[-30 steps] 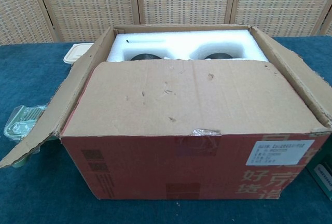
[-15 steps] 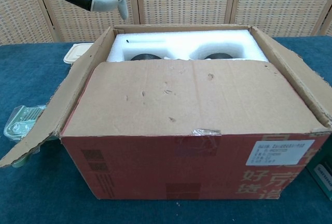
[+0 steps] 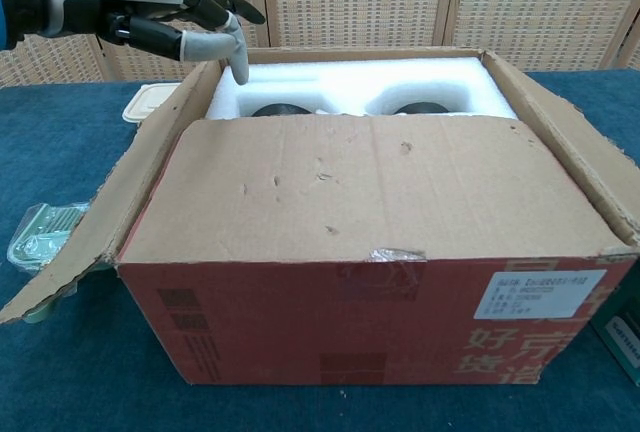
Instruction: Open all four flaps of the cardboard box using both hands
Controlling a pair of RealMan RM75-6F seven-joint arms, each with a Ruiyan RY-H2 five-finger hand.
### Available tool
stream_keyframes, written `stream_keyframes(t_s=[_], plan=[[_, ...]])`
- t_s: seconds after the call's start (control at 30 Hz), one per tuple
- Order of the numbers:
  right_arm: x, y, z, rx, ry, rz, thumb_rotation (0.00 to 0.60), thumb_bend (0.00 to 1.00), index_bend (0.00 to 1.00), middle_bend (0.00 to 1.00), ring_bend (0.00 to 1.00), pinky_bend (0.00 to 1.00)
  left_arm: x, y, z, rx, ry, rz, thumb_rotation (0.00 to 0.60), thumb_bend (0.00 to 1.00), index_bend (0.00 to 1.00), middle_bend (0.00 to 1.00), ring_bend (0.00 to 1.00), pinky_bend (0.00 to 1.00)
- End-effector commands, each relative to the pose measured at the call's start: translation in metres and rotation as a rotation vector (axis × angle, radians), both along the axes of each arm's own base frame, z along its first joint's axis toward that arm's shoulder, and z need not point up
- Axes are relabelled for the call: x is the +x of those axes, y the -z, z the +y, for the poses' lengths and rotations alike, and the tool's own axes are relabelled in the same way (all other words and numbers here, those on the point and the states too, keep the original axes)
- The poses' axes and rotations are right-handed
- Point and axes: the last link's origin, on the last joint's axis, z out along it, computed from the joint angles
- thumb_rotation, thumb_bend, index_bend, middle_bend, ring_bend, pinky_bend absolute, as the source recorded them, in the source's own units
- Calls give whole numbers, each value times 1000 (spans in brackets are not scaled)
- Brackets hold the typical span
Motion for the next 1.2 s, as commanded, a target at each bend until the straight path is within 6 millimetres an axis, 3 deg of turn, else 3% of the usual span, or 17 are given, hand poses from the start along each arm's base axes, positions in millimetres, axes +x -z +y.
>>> stream_keyframes(t_s=[0.03, 0.7, 1.0, 1.2], plan=[[0, 0, 0, -1, 0, 0, 600, 775, 0, 0, 0, 0, 0, 3, -2, -6, 2, 1, 197, 495, 404, 0, 0, 0], [-4, -2, 2, -3, 12, -2, 600, 775, 0, 0, 0, 0, -10, 29, -9, -78, -48, 9, 197, 486, 404, 0, 0, 0], [-4, -2, 1, -5, 11, -3, 600, 775, 0, 0, 0, 0, -6, 16, -11, -132, -109, -70, 198, 485, 404, 0, 0, 0], [-3, -2, 0, -8, 10, 0, 600, 775, 0, 0, 0, 0, 1, -3, -12, -166, -140, -144, 198, 485, 404, 0, 0, 0]])
